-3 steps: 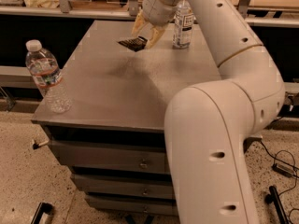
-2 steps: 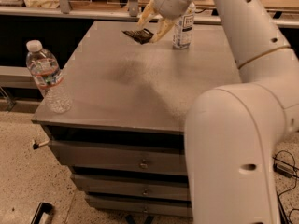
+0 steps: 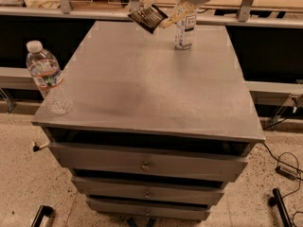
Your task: Move rxbar chocolate near water bottle
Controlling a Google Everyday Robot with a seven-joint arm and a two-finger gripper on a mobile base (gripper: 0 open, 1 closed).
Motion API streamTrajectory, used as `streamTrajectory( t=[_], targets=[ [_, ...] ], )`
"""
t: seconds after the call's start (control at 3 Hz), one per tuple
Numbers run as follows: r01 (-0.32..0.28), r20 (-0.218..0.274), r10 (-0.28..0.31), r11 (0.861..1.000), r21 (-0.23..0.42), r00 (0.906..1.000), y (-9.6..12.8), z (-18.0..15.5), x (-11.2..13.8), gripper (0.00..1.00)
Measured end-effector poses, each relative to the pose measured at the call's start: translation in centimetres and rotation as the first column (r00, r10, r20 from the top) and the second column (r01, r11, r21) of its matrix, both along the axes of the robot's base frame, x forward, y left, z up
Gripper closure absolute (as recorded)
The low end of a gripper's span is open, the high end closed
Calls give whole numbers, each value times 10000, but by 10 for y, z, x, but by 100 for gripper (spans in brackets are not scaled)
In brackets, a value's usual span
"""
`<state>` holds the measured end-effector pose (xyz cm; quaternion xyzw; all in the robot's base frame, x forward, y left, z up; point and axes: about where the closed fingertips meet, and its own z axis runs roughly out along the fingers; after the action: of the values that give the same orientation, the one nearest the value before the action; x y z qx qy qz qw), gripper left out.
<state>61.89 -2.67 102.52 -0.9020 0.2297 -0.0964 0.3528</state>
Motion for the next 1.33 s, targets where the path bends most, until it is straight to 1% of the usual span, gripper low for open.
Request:
streamTrajectory(
  t=[0.33, 0.67, 1.0, 1.33],
  targets=[
    [-37, -151, 36, 10000, -56, 9999, 2, -7, 4, 100],
    [-562, 259, 558, 9983, 175, 9981, 18, -8, 1, 100],
    [-1525, 1173, 1500, 9882, 131, 9817, 51, -12, -10, 100],
    [-2524, 2228, 2770, 9585, -1329, 9347, 97, -36, -23, 100]
  ],
)
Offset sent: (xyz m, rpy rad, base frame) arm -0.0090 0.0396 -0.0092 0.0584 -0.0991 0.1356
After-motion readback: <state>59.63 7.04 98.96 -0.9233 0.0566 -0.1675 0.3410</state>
